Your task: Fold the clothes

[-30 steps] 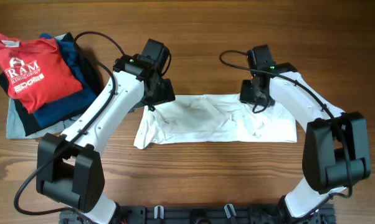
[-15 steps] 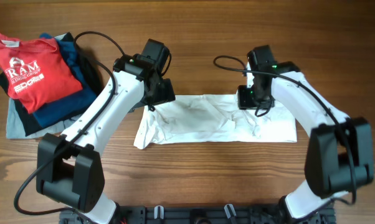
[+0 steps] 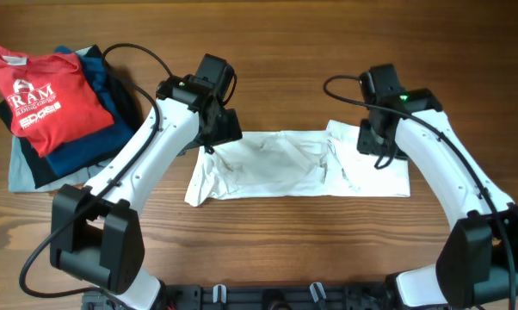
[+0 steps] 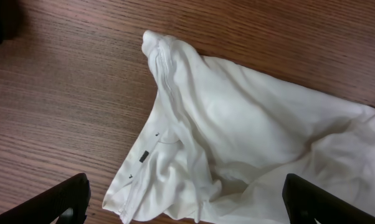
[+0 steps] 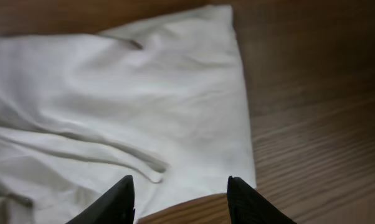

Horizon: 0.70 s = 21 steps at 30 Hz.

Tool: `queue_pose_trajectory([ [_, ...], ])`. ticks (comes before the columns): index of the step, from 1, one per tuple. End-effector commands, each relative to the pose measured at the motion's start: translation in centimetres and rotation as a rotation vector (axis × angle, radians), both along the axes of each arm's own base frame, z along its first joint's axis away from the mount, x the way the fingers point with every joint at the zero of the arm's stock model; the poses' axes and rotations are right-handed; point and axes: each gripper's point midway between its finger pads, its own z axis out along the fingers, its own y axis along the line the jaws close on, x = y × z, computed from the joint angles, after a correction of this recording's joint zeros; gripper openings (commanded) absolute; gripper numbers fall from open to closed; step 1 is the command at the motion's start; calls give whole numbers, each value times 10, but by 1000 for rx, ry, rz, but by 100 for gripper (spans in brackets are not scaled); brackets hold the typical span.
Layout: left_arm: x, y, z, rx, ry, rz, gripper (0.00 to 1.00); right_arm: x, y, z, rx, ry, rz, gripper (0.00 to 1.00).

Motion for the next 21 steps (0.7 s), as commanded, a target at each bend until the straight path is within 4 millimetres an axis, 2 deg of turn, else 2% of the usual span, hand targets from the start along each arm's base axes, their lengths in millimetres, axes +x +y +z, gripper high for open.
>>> queue_pose_trajectory([
  [1,-2,0,1,-9,3,3,99,-19,-15,-19,-48,43,-64,48],
  [7,-2,0,1,-9,3,2,99,-31,-14,-38,-35,66,-72,48],
  [15,-2,0,1,-9,2,2,99,-28,37,-51,256,92,63,48],
  [21,-2,0,1,-9,3,2,99,-31,40,-53,273,100,60,48],
])
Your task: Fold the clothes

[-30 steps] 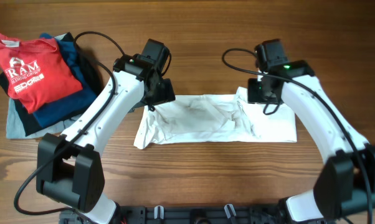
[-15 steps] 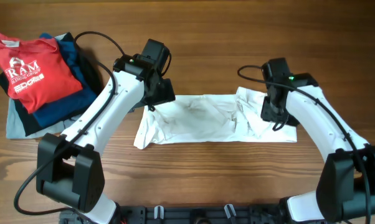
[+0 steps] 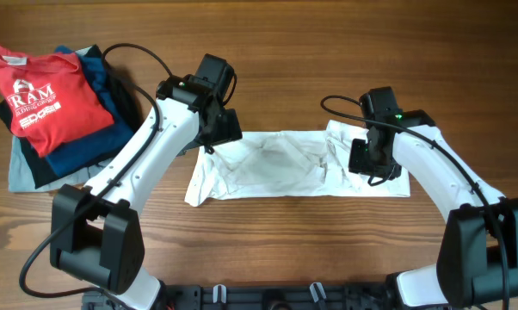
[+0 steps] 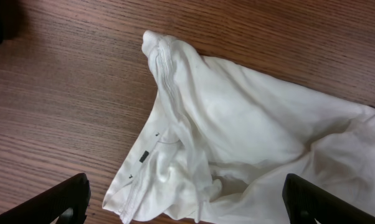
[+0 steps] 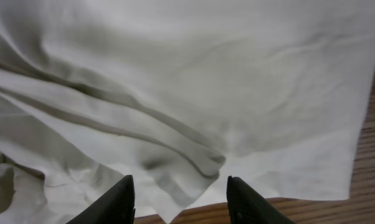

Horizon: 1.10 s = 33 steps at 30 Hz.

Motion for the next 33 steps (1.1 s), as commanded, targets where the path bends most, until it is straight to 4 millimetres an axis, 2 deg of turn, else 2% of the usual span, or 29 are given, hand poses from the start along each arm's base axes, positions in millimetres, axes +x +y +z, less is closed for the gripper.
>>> queue_pose_trajectory([
  [1,-2,0,1,-9,3,2,99,-9,8,-7,50,33,21,48],
  [6,-2,0,1,-9,3,2,99,-17,4,-18,32,44,-11,47],
  [10,-2,0,1,-9,3,2,99,-15,2,-20,26,30,-39,47],
  [14,-2,0,1,-9,3,3,99,-8,4,-20,32,1,-37,34],
  [18,-2,0,1,-9,2,3,99,0,5,-20,36,-30,-27,30],
  [22,-2,0,1,-9,3,2,99,4,7,-19,45,-44,-16,12],
  [27,-2,0,1,-9,2,3,99,1,23,-19,129,-32,117,8],
  [33,-1,-1,1,-9,2,3,99,-3,49,-15,269,-34,329,9],
])
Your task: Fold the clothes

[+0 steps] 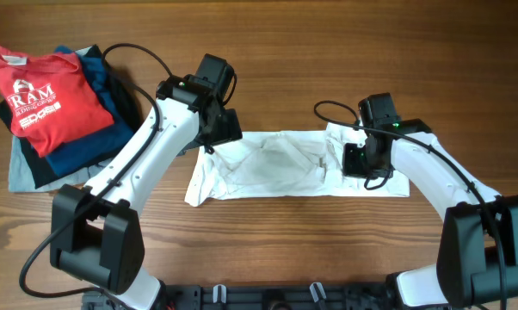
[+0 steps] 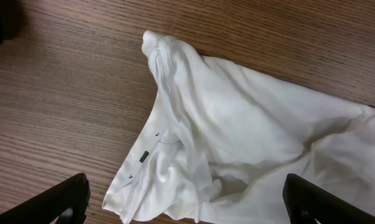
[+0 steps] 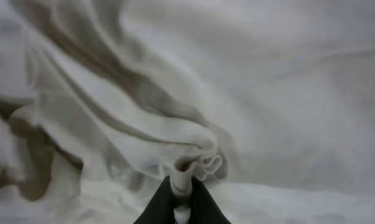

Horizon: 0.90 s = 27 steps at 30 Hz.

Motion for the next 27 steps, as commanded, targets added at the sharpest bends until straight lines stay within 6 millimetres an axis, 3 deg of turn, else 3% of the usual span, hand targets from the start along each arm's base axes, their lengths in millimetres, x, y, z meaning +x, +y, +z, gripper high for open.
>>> queue_pose_trajectory([
  [1,-2,0,1,-9,2,3,100,-6,28,3,152,-3,208,10],
  [6,-2,0,1,-9,2,3,100,-11,61,15,349,-29,335,18],
  [8,-2,0,1,-9,2,3,100,-13,64,17,369,-22,337,22],
  [20,-2,0,1,-9,3,2,100,-21,63,17,372,13,333,28],
  [25,-2,0,1,-9,3,3,100,-8,57,37,332,-52,259,29],
  [27,-2,0,1,-9,3,2,100,2,44,48,248,-108,197,29],
])
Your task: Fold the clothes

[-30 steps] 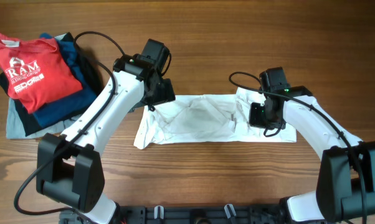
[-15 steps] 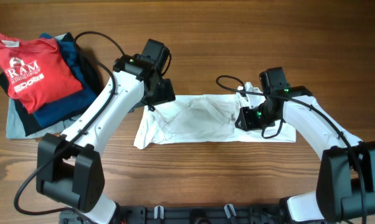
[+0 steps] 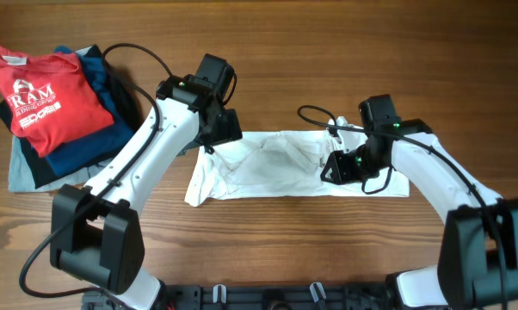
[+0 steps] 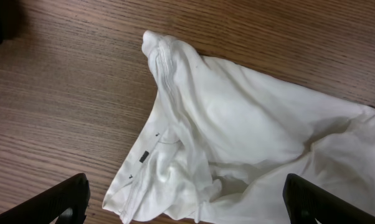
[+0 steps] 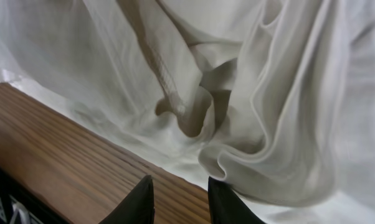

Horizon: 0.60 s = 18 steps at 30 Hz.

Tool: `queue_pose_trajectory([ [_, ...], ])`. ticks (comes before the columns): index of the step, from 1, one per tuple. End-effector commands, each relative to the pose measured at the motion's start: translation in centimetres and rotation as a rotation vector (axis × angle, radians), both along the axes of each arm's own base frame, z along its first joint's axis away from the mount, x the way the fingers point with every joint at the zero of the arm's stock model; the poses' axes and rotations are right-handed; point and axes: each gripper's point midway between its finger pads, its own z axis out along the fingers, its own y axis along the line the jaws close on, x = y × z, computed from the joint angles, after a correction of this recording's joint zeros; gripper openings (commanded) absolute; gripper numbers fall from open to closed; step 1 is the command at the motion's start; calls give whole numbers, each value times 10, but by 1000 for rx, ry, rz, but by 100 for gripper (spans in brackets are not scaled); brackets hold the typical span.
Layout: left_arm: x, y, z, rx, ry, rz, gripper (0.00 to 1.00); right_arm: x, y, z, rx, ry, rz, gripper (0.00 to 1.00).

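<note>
A white garment (image 3: 276, 168) lies crumpled in a long strip across the middle of the table. Its bunched left end with a stitched seam (image 4: 169, 93) fills the left wrist view. My left gripper (image 4: 187, 205) hangs open wide above that end, near the back edge (image 3: 220, 133), touching nothing. My right gripper (image 3: 332, 170) is low over the garment's right half, near its front edge. It (image 5: 178, 205) is open, with bare wood between the fingers and a rolled fold (image 5: 237, 162) just beside the right one.
A pile of clothes sits at the back left, a red printed shirt (image 3: 40, 95) on top of dark blue (image 3: 104, 112) and grey pieces. A black cable (image 3: 315, 116) loops above the garment by the right arm. Wooden table (image 3: 268, 52) all round.
My right gripper was shut on a fold of the white cloth. Now it is open and sits farther left, by the garment's front edge. The left arm has not moved.
My right gripper was open above the garment's back right corner, then open low over its wrinkles, then shut on a fold. Now it is open again by the front edge. The left gripper stayed open over the left end throughout.
</note>
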Motion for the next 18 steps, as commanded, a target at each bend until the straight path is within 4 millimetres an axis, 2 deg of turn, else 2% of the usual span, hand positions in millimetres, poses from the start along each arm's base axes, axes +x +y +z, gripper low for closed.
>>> queue_pose_trajectory([
  [1,-2,0,1,-9,2,2,100,26,-23,33,-123,-139,-153,29],
  [3,-1,0,1,-9,2,3,100,32,-45,41,-229,-190,-247,28],
  [7,0,-1,1,-12,-5,3,100,36,-60,48,-304,-234,-299,30],
  [13,0,-1,1,-12,-5,3,100,35,-60,32,-314,-178,-310,33],
  [18,0,-1,1,-12,-4,3,100,35,-44,11,-242,-102,-278,32],
])
